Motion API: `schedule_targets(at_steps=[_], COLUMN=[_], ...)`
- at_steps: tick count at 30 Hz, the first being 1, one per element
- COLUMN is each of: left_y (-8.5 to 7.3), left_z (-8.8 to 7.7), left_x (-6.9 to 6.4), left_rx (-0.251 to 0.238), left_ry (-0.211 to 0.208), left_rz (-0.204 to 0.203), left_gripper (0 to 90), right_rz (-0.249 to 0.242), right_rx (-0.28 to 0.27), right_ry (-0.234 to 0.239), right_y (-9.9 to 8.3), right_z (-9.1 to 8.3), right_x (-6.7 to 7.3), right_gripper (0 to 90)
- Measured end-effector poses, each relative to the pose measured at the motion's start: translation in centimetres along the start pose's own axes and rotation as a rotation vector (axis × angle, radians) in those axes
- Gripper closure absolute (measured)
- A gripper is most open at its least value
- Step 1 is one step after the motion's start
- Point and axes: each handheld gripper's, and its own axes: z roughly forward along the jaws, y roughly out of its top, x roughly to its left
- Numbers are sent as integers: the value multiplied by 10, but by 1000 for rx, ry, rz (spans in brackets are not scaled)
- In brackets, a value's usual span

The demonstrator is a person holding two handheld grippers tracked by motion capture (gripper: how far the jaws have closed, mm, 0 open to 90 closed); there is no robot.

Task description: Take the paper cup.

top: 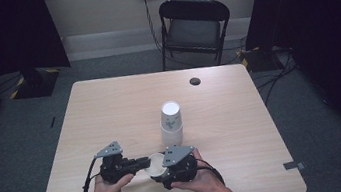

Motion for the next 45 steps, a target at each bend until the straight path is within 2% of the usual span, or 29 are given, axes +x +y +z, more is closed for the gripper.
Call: schedule_targets(at_steps=[5, 9, 15, 18, 21, 24, 27, 31, 34, 40, 44, 45], left_y=[-1, 0, 4, 4, 4, 3, 2, 1, 0, -3, -6, -6], left_z=[-1, -2, -8, -13, -19, -22, -26, -33, -35, -37, -41, -42], left_x=[1, 2, 3, 4, 6, 9, 11, 12, 14, 22, 26, 27], left_rx=[-7, -21, -82, -105, -118, -112, -98, -123, -120, -55, -24, -15], left_ry=[-1, -22, -52, -35, -24, 12, 73, 126, 172, 271, 309, 321], left_rz=[9, 14, 28, 19, 13, 18, 43, 83, 86, 111, 113, 117], left_gripper=[841, 829, 757, 698, 655, 604, 554, 498, 442, 367, 354, 353], right_rz=[-6, -1, 39, 72, 84, 125, 142, 173, 190, 218, 249, 263], right_rx=[23, 19, -6, -16, -15, -17, -19, -37, -51, -57, -75, -96], right_ry=[-3, -2, -2, -3, -9, 0, -17, -36, -50, -94, -125, -131], right_y=[-1, -1, -2, -5, -7, -9, -12, -16, -18, -27, -33, -34], right_z=[1, 1, -5, -9, -13, -17, -22, -32, -40, -57, -68, -71], right_x=[0, 0, -4, -8, -9, -14, -18, -23, -27, -36, -44, -46], right_gripper=[302, 305, 310, 311, 312, 311, 312, 314, 316, 320, 323, 324])
